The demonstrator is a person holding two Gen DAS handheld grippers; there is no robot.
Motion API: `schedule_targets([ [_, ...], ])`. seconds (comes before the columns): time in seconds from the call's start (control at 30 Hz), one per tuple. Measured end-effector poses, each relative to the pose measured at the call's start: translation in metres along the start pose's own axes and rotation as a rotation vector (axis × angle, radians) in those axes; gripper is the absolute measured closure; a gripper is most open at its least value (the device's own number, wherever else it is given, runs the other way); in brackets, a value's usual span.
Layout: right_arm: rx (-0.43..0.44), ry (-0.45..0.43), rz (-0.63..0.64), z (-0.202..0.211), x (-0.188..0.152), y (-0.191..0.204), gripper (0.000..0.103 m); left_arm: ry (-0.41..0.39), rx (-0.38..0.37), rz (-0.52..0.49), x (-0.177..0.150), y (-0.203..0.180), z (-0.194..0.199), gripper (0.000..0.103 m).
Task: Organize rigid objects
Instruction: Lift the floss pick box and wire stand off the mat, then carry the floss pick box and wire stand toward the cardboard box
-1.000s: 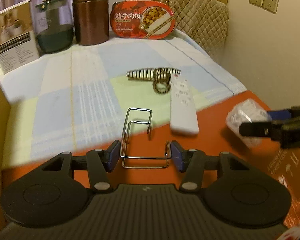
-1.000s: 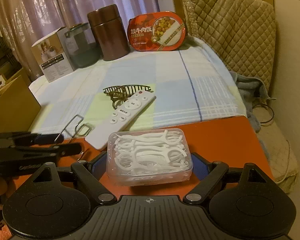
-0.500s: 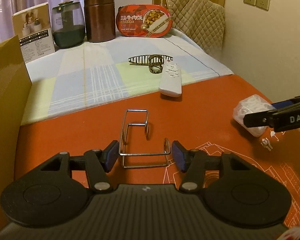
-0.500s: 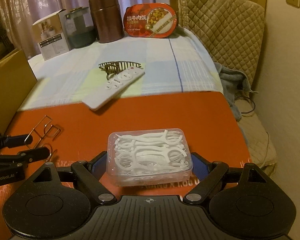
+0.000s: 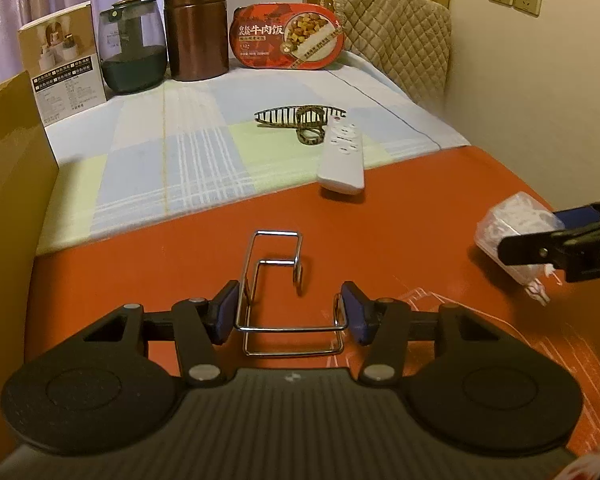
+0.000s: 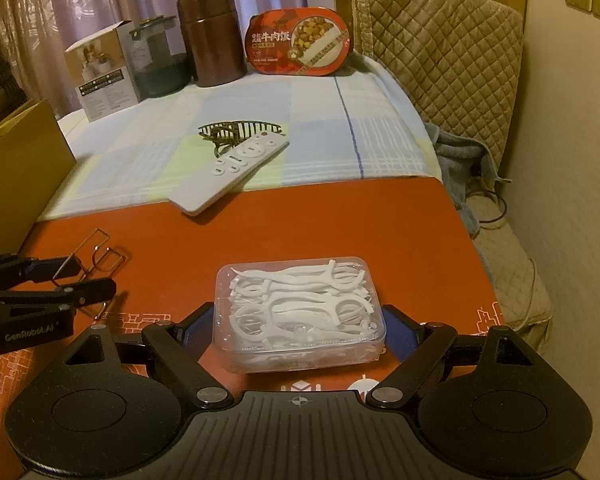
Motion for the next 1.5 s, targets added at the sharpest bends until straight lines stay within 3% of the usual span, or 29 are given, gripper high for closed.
schedule_targets([
  [0.37, 0.009, -0.018, 0.018, 0.029, -0.001, 0.016, 0.020, 0.018, -0.036, 0.027, 0.000, -0.005, 0.042, 0.054],
  [0.7, 0.027, -0.063, 0.029, 0.073, 0.002, 0.039, 0.020, -0.039, -0.022, 0.081, 0.004, 0.009, 0.105, 0.054],
  [1.13, 0.075, -0.147, 0.097, 0.134, 0.026, 0.093, 0.020, -0.116, 0.019, 0.139, 0.014, 0.031, 0.185, 0.054],
  [1.5, 0.128, -0.157, 0.166, 0.158, 0.028, 0.152, 0.020, -0.170, 0.044, 0.165, 0.019, 0.054, 0.232, 0.054],
])
Point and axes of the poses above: each gripper's, at about its wrist camera, not at the fingertips, and z roughly against the way its jaws point, y to its left, x to its top, the point moved 7 cm from there along -z, roughly the way its jaws point, and after that the axes turned 5 degrees about y, right-handed, at the moved point
